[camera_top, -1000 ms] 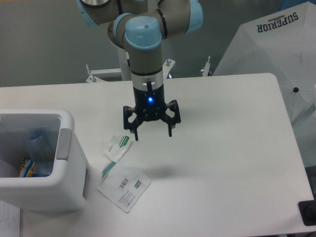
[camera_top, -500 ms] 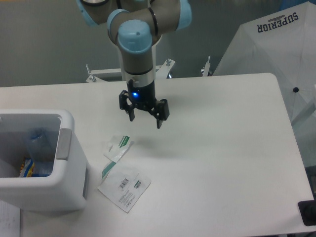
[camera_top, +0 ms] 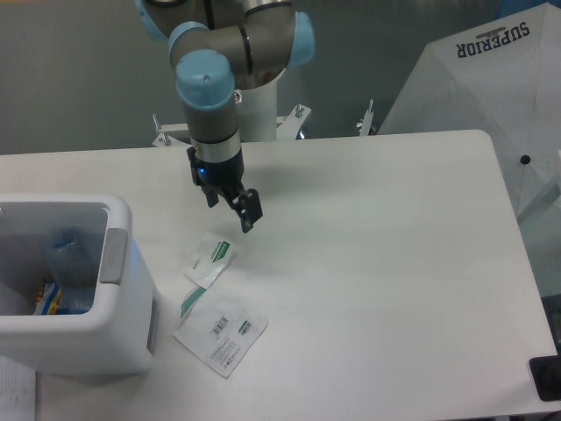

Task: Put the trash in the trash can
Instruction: 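Raise the gripper out of the bin and move over the white packet, then lower the gripper and pinch the edge of the white packet, then lift the packet and carry it over the trash bin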

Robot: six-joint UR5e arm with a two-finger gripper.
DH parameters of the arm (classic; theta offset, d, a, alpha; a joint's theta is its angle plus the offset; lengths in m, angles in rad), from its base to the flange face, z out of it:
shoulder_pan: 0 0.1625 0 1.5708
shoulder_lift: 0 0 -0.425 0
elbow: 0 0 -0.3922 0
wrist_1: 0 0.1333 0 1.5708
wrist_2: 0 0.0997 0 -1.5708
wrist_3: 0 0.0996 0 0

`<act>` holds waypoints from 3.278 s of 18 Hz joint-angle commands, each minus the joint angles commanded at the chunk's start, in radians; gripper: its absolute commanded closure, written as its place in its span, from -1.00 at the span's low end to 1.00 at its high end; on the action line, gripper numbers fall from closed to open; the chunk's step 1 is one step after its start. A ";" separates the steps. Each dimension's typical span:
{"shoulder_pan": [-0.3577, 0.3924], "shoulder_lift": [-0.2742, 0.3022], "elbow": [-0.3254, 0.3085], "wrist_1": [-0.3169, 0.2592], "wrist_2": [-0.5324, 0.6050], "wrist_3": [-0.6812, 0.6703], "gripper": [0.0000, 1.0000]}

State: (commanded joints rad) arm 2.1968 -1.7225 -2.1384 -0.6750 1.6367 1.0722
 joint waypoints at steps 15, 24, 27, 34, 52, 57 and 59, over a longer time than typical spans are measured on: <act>-0.026 -0.135 0.049 0.038 0.003 -0.008 -0.98; -0.026 -0.152 0.077 0.040 0.003 -0.083 0.25; -0.022 -0.144 0.078 0.038 0.000 -0.087 0.85; 0.033 -0.102 0.081 0.035 -0.058 -0.089 1.00; 0.385 0.196 0.296 -0.106 -0.733 -0.503 1.00; 0.405 0.198 0.334 -0.106 -0.833 -0.554 1.00; 0.399 0.210 0.366 -0.106 -0.851 -0.616 1.00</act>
State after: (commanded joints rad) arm 2.5955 -1.5126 -1.7720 -0.7808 0.7855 0.4561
